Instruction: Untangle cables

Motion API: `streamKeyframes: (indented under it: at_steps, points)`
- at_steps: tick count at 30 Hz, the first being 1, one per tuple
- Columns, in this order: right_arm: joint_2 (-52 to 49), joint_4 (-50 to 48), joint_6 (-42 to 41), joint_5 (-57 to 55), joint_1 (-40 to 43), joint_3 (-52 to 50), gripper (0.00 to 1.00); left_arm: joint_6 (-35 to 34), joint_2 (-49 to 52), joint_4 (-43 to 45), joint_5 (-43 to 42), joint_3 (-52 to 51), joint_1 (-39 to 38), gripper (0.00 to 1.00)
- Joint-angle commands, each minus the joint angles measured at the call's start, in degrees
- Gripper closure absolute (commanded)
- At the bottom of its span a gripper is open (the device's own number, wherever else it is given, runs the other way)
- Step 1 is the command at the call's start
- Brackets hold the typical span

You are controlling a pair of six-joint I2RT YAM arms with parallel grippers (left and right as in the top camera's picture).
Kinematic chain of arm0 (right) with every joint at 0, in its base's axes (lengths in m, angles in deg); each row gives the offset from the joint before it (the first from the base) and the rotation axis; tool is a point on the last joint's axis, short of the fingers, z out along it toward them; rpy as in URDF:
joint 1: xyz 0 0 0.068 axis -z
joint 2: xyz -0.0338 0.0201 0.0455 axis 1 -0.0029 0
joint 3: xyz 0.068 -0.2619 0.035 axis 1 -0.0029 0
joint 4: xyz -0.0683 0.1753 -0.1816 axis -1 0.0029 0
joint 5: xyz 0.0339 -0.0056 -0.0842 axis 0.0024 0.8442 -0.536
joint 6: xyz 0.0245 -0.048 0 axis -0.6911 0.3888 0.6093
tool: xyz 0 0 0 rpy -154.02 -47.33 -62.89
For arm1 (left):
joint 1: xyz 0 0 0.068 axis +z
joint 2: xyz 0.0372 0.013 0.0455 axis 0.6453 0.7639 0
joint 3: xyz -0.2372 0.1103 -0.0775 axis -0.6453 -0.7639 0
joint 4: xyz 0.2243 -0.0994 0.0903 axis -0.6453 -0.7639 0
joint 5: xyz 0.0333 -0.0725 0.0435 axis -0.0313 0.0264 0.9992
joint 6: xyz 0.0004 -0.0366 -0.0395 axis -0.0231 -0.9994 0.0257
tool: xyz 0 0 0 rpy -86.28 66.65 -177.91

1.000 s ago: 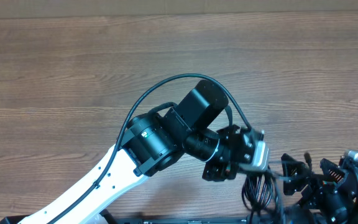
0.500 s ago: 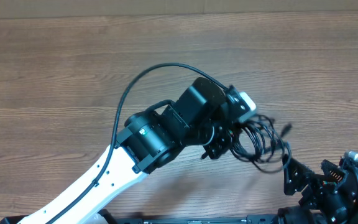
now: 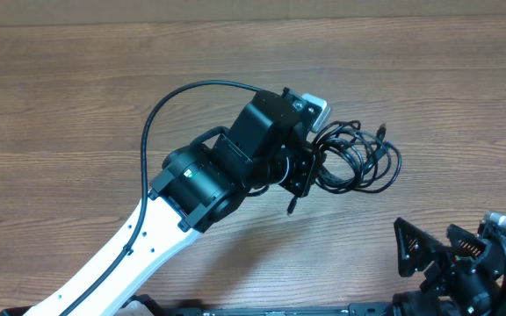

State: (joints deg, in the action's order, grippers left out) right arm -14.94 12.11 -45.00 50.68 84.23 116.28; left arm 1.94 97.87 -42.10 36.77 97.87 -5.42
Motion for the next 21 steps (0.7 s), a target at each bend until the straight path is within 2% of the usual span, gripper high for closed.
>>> streamKeyframes:
  at_steps: [1, 5, 11, 21]
  points:
    - [-0.5, -0.9, -0.4, 3.4, 0.1, -0.3, 0.0, -11.3, -0.9, 2.4, -2.4, 0.3, 0.2, 0.96]
    - [-0.5, -3.0, -0.4, 4.5, 0.1, -0.3, 0.0, -17.1, -0.9, 4.6, -8.0, 0.3, 0.2, 0.96]
    - [-0.5, -7.0, -0.4, 7.8, 0.1, -0.3, 0.0, -17.1, -0.9, 6.8, -18.3, 0.3, 0.2, 0.96]
    - [-0.5, -8.7, -0.4, 6.6, 0.1, -0.3, 0.0, -17.1, -0.9, 7.4, -26.9, 0.3, 0.2, 0.96]
